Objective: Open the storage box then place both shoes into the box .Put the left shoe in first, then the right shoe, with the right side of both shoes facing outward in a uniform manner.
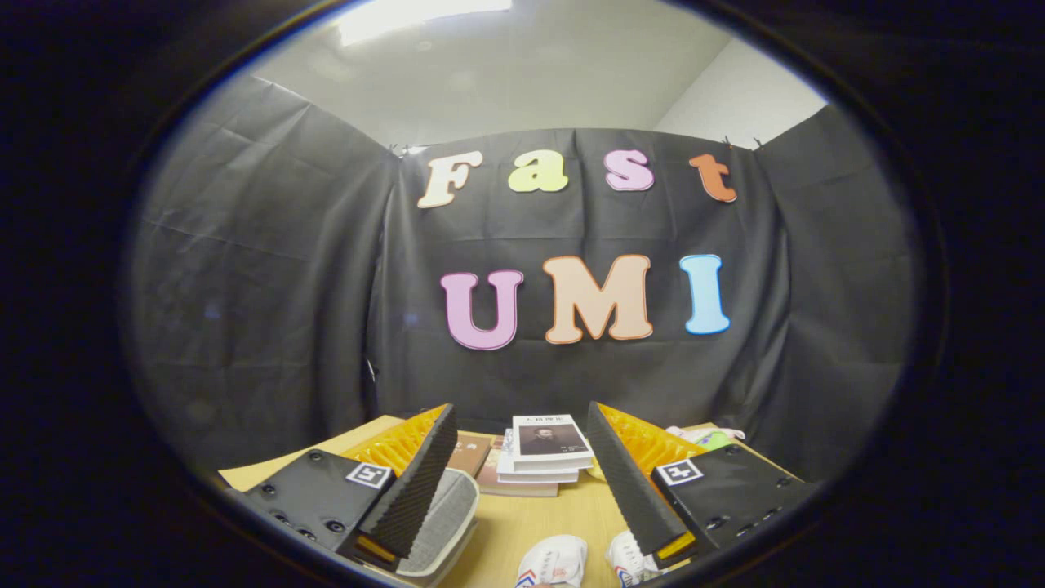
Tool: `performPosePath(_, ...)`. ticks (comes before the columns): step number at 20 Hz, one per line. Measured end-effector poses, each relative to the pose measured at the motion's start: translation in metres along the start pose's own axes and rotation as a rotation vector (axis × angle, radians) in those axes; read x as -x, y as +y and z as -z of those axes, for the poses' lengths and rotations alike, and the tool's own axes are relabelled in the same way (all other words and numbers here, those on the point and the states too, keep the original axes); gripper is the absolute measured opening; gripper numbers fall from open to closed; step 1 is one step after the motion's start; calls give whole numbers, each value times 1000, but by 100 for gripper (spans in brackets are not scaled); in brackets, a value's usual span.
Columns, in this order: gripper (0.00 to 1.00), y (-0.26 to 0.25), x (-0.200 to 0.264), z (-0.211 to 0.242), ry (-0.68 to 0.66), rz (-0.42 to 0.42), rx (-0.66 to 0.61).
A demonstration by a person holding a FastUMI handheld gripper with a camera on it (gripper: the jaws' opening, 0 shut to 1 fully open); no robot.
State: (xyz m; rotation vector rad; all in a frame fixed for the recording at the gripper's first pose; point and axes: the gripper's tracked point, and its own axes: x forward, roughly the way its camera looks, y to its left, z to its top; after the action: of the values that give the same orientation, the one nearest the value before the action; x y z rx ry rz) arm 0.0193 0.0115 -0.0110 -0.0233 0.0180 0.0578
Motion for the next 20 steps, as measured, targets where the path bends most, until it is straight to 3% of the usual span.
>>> performPosePath(6,100,-5,-6,12,33,-16,-9)
performPosePath(10,100,2,-6,46,127,-63,-59)
performPosePath(20,100,37,20,155,519,-231,-520)
